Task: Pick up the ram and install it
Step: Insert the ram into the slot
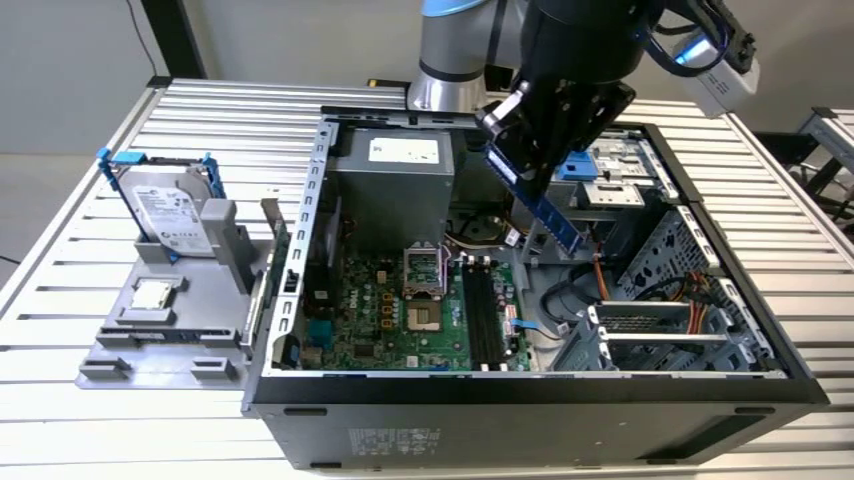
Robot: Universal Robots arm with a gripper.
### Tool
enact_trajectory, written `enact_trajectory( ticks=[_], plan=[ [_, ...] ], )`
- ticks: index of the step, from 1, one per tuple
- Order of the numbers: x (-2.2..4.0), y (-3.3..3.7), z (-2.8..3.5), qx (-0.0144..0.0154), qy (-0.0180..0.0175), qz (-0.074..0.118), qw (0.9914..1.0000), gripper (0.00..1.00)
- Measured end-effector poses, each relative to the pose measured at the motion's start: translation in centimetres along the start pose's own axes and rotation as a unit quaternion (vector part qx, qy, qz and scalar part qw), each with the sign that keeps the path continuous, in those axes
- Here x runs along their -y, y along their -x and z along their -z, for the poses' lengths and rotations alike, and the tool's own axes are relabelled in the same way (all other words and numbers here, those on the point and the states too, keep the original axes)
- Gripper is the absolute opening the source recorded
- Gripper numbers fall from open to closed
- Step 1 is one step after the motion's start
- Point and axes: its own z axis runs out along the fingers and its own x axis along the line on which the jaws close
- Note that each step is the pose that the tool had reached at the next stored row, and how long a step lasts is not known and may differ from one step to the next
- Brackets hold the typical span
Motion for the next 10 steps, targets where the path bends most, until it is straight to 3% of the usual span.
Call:
enact_trajectory(
  ticks=[5,10],
  plan=[
    [0.01,-0.02,-0.32,0.0013,-0.0021,-0.045,0.99897,0.00],
    [0.02,-0.03,-0.65,0.0027,-0.0041,-0.091,0.99588,0.00]
  ],
)
